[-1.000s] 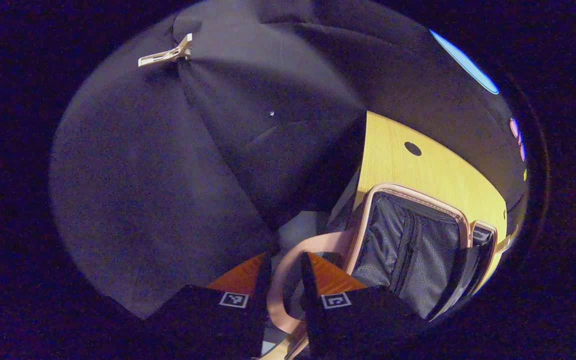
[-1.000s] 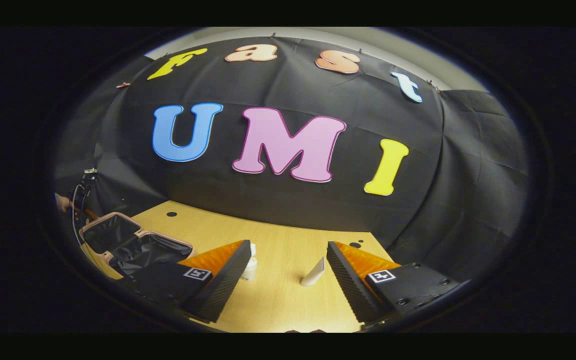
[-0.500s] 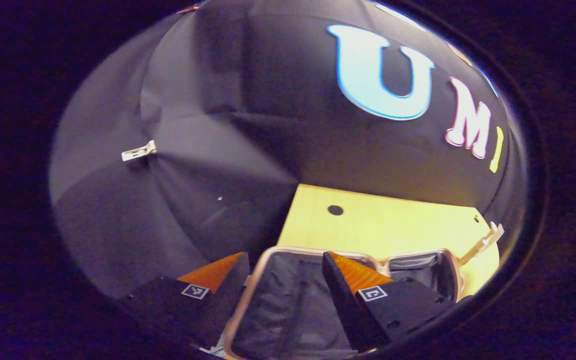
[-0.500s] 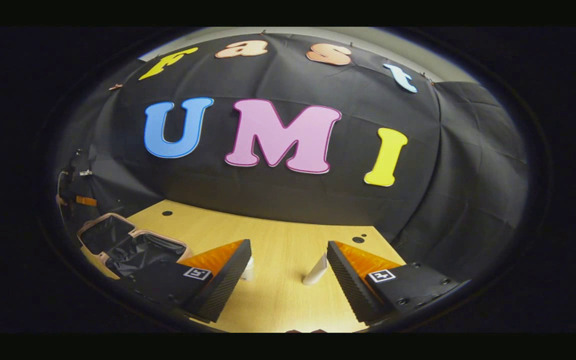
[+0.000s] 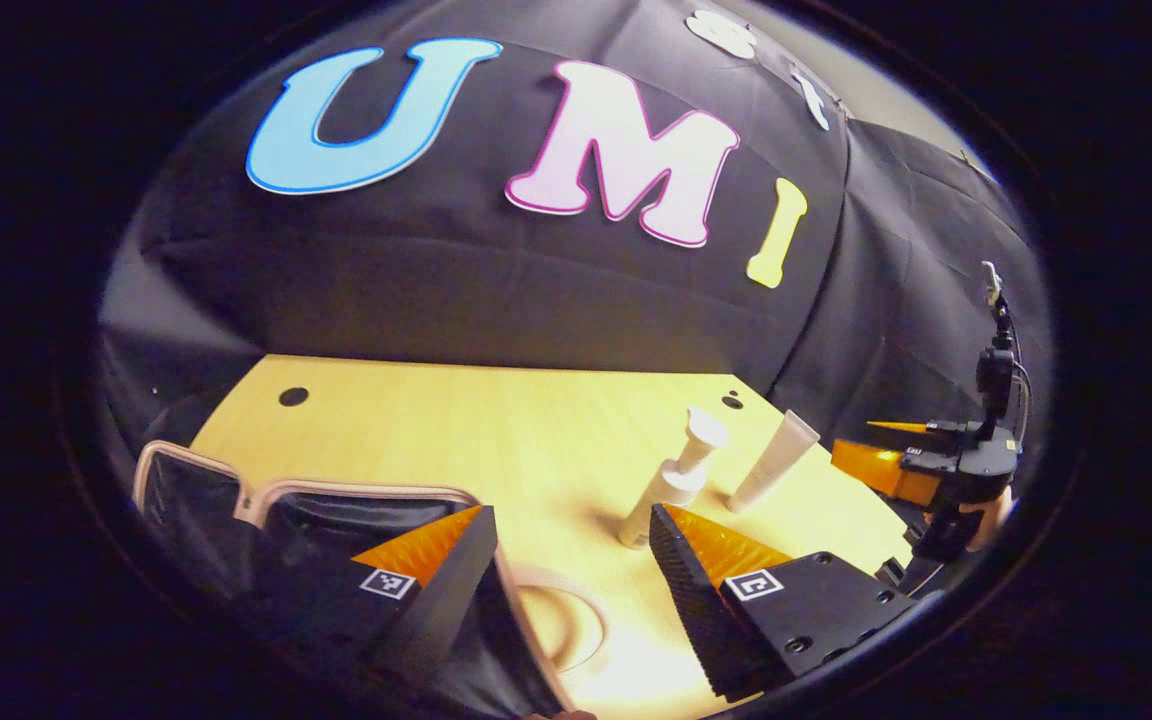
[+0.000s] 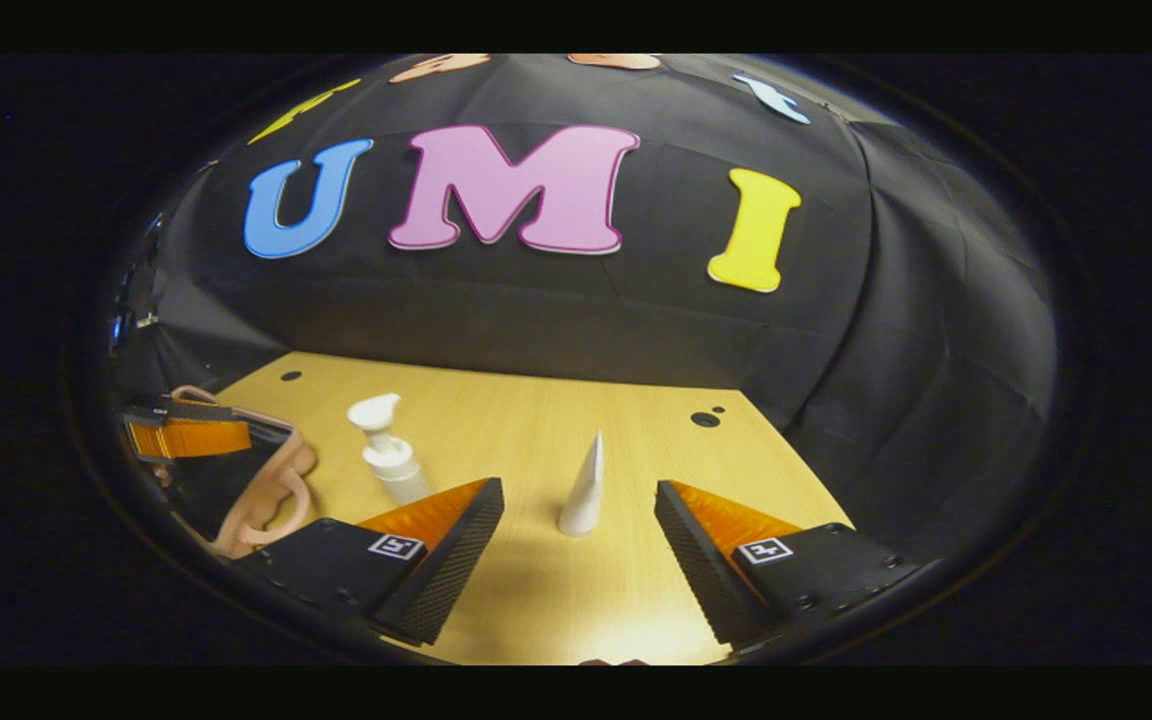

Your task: First open the suitcase, pack the skin care products into it, and then close the suitcase.

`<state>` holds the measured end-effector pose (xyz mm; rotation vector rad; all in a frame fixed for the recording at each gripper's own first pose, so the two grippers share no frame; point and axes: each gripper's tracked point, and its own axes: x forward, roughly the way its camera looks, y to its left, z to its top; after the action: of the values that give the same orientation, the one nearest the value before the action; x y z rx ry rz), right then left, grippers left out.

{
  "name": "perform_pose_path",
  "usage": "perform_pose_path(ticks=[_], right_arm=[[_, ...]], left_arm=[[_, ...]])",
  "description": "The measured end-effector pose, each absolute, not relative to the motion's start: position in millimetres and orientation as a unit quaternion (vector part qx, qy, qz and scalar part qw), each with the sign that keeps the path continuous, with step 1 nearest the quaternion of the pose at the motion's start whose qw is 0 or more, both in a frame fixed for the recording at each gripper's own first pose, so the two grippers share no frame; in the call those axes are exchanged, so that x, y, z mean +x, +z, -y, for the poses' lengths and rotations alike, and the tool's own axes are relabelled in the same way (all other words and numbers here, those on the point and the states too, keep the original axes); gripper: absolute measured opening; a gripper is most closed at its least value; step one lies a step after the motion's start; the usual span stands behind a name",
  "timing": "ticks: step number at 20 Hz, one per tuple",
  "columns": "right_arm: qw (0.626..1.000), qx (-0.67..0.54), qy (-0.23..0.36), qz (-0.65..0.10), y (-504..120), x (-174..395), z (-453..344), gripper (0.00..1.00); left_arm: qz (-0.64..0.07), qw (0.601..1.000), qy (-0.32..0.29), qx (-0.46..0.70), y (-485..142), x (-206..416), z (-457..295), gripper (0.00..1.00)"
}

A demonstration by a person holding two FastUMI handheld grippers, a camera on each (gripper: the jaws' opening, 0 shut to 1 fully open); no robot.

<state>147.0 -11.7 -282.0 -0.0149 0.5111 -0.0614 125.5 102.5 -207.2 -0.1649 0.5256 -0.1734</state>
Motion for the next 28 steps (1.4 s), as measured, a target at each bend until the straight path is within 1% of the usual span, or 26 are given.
perform_pose_path(ticks=[2, 3, 4, 5, 6, 7, 8, 10, 11, 12, 13, 14, 15, 16, 18, 19, 20, 22, 23, 24, 25, 26, 27, 28], right_arm=[[0.962, -0.004, -0.028, -0.27, -311.9, 157.6, 20.0, 0.97], [0.96, 0.002, -0.024, -0.277, -325.6, 163.6, 23.5, 0.98], [0.958, 0.005, -0.015, -0.287, -340.0, 170.0, 24.9, 0.95], [0.956, 0.003, -0.006, -0.292, -354.2, 177.3, 23.1, 0.98], [0.956, 0.002, -0.002, -0.294, -362.2, 182.2, 21.7, 0.97], [0.954, 0.004, -0.001, -0.299, -371.4, 187.1, 21.4, 0.98], [0.953, 0.011, 0.0, -0.301, -379.2, 192.0, 20.7, 0.98], [0.949, 0.027, -0.003, -0.314, -397.8, 199.9, 21.1, 0.98], [0.948, 0.036, -0.005, -0.317, -404.8, 206.1, 22.2, 0.98], [0.947, 0.042, -0.008, -0.317, -409.0, 210.9, 21.6, 0.98], [0.947, 0.047, -0.012, -0.316, -414.6, 217.9, 22.2, 0.98], [0.947, 0.058, -0.01, -0.315, -418.2, 223.7, 18.6, 0.98], [0.94, 0.071, 0.001, -0.335, -423.4, 222.1, 10.6, 0.97], [0.941, 0.065, -0.003, -0.332, -426.4, 227.8, 12.1, 0.78], [0.935, 0.088, 0.027, -0.343, -417.5, 221.4, -5.8, 0.4], [0.938, 0.08, 0.032, -0.336, -405.9, 218.0, -7.9, 0.41], [0.942, 0.07, 0.039, -0.325, -392.7, 213.1, -8.6, 0.36], [0.95, 0.059, 0.054, -0.301, -359.6, 202.4, -14.8, 0.36], [0.954, 0.056, 0.065, -0.287, -336.7, 194.8, -21.1, 0.41], [0.958, 0.056, 0.076, -0.269, -310.7, 185.5, -32.4, 0.36], [0.96, 0.059, 0.086, -0.259, -292.7, 179.3, -42.2, 0.36], [0.961, 0.063, 0.096, -0.251, -276.7, 174.5, -54.4, 0.41], [0.962, 0.067, 0.104, -0.243, -261.1, 169.9, -66.6, 0.36], [0.962, 0.073, 0.114, -0.236, -248.0, 164.9, -79.5, 0.36]], left_arm=[[-0.293, 0.949, -0.094, -0.074, -244.6, 143.5, -54.3, 0.97], [-0.305, 0.945, -0.095, -0.067, -259.9, 147.5, -44.0, 0.97], [-0.323, 0.941, -0.086, -0.052, -286.1, 157.8, -32.3, 0.97], [-0.328, 0.94, -0.078, -0.046, -298.8, 166.9, -25.9, 0.97], [-0.334, 0.939, -0.071, -0.042, -305.9, 174.2, -22.6, 0.97], [-0.338, 0.938, -0.067, -0.037, -310.7, 182.2, -20.1, 0.92], [-0.337, 0.939, -0.057, -0.026, -318.8, 193.6, -20.8, 0.97], [-0.331, 0.942, -0.047, -0.012, -328.9, 213.4, -19.6, 0.97], [-0.326, 0.944, -0.043, -0.006, -329.9, 221.4, -19.1, 0.92], [-0.323, 0.945, -0.044, -0.003, -331.4, 229.1, -17.4, 0.97], [-0.324, 0.945, -0.046, -0.003, -337.1, 234.5, -15.2, 0.97], [-0.328, 0.942, -0.069, -0.02, -341.3, 236.9, -5.6, 0.97], [-0.33, 0.942, -0.065, -0.012, -365.6, 264.1, 0.7, 0.91], [-0.36, 0.93, -0.068, 0.004, -356.9, 256.2, 4.0, 0.6], [-0.364, 0.928, -0.079, 0.003, -336.8, 249.2, 5.9, 0.59], [-0.363, 0.928, -0.085, -0.001, -324.0, 245.4, 4.7, 0.58], [-0.363, 0.928, -0.086, -0.002, -311.8, 244.3, 1.5, 0.58], [-0.375, 0.923, -0.078, -0.017, -299.3, 234.9, -10.2, 0.58], [-0.386, 0.919, -0.073, -0.034, -284.7, 222.7, -21.9, 0.57], [-0.394, 0.916, -0.067, -0.043, -270.0, 212.0, -33.2, 0.58], [-0.412, 0.908, -0.054, -0.046, -259.1, 200.2, -52.6, 0.58], [-0.431, 0.9, -0.045, -0.046, -256.3, 182.1, -74.3, 0.58], [-0.444, 0.894, -0.04, -0.045, -248.0, 166.1, -90.1, 0.58], [-0.472, 0.88, -0.033, -0.046, -246.1, 147.6, -105.1, 0.58]])
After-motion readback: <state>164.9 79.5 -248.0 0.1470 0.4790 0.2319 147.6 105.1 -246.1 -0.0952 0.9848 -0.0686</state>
